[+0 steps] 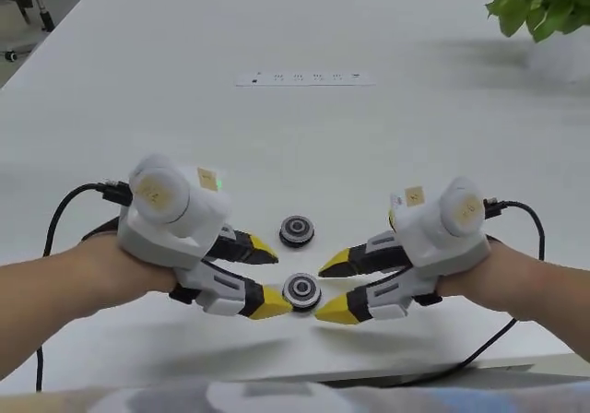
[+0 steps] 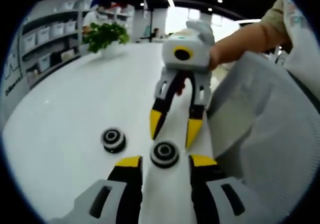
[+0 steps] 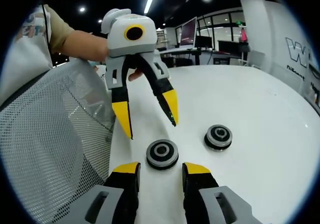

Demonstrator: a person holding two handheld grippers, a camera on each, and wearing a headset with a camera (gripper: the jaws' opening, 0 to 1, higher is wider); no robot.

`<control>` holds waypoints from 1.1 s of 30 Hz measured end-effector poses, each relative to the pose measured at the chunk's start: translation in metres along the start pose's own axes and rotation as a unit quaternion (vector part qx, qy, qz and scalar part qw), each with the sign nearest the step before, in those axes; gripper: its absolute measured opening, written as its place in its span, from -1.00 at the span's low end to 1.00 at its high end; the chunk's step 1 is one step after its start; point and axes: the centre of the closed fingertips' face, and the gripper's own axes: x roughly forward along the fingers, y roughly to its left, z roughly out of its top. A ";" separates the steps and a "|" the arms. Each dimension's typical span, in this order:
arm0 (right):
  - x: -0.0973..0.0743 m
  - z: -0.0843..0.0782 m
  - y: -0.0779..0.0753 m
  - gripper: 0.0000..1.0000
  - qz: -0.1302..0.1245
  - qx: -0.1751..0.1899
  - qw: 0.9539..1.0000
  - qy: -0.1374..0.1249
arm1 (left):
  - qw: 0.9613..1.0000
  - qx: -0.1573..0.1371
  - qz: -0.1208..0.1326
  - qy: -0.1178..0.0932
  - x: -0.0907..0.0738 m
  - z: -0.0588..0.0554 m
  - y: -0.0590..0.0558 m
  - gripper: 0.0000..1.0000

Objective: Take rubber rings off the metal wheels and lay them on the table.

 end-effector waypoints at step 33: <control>0.005 0.001 0.001 -0.37 0.004 -0.001 1.000 0.006 | 0.999 0.041 0.024 -0.006 0.023 0.000 -0.001 -0.72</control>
